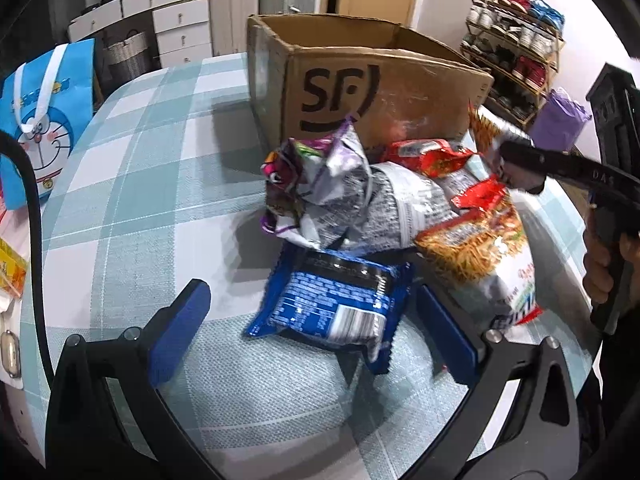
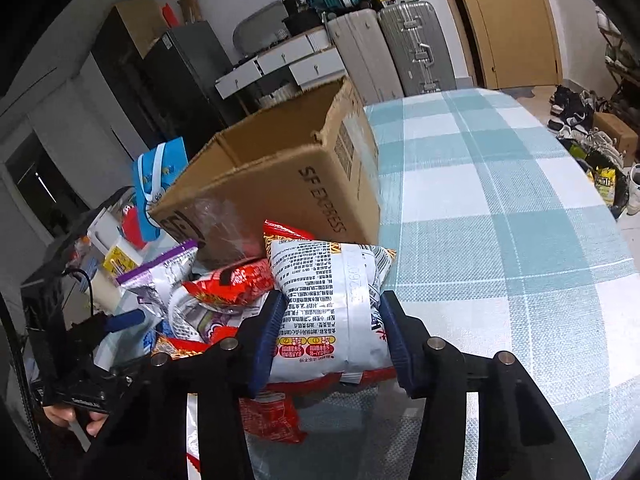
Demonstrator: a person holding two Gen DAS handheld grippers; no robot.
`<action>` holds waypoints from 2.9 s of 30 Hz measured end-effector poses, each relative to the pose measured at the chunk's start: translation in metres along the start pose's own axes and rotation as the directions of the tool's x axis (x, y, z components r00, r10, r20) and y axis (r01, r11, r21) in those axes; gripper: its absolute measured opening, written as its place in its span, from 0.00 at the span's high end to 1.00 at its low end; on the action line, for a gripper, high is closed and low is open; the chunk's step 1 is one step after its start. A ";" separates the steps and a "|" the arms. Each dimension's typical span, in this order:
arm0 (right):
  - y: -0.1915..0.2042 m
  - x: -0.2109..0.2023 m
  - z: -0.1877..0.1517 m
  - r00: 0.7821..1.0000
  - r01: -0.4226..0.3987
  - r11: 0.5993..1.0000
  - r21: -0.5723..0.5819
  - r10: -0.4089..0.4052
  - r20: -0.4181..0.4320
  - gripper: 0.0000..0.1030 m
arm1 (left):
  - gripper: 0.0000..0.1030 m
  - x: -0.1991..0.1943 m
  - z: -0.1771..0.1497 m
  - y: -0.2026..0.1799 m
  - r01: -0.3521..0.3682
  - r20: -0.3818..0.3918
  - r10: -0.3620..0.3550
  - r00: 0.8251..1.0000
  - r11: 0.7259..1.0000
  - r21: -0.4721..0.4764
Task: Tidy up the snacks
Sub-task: 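Grasp the white-and-red chip bag with the right gripper while the left gripper grasps the blue biscuit pack, then carry both held snacks over the box and lower them inside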
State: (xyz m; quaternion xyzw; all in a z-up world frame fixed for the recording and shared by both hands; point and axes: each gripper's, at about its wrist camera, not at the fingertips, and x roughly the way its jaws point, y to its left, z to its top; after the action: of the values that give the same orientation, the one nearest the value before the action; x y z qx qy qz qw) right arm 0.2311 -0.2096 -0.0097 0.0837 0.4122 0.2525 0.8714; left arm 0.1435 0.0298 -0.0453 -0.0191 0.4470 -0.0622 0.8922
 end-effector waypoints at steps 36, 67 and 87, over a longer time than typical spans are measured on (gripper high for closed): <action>0.002 -0.030 0.007 0.998 -0.019 1.000 -0.001 0.019 0.060 0.53 | 0.59 -0.042 -0.006 0.006 0.113 0.023 -0.115 0.993 0.991 0.066; 0.030 -0.069 0.027 0.990 -0.011 0.996 -0.092 0.023 0.137 0.53 | 0.59 -0.108 0.057 0.005 0.153 0.312 -0.119 0.943 0.984 -0.086; 0.053 -0.051 0.089 0.990 -0.032 0.986 -0.161 0.053 0.129 0.53 | 0.59 -0.065 0.145 -0.007 0.094 0.323 -0.056 0.945 0.990 -0.103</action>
State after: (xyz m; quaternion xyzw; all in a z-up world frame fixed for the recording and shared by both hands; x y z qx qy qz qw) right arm 0.2522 -0.1851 0.1013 0.0395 0.3301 0.2968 0.8952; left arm 0.2208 0.0282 0.0938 -0.0981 0.2986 -0.0658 0.9470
